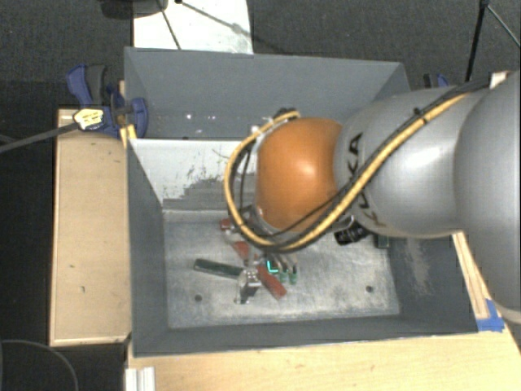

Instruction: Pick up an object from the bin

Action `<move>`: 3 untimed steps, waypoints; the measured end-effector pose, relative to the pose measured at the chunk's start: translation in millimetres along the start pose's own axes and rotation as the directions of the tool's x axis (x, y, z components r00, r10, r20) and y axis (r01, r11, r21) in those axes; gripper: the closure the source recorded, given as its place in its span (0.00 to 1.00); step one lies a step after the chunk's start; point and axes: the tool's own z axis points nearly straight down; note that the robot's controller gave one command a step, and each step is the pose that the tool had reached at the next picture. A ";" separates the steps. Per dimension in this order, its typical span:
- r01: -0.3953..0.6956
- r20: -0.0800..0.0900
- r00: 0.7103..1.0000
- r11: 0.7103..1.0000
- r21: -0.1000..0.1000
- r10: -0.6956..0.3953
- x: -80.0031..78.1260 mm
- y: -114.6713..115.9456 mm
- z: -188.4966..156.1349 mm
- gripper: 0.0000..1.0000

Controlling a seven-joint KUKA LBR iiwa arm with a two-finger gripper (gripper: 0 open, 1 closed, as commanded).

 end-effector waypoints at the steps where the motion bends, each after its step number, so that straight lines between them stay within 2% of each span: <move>1: -0.005 0.008 1.000 1.000 -0.002 0.005 -2.2 -0.8 -4.1 0.00; 2: -0.061 0.013 0.998 0.998 -0.004 0.061 -16.6 8.3 73.9 0.00; 3: -0.178 0.016 0.984 0.984 -0.012 0.178 -21.9 10.6 104.1 0.00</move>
Offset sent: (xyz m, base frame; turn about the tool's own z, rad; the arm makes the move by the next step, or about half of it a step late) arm 0.0163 0.0094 -0.0918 0.0726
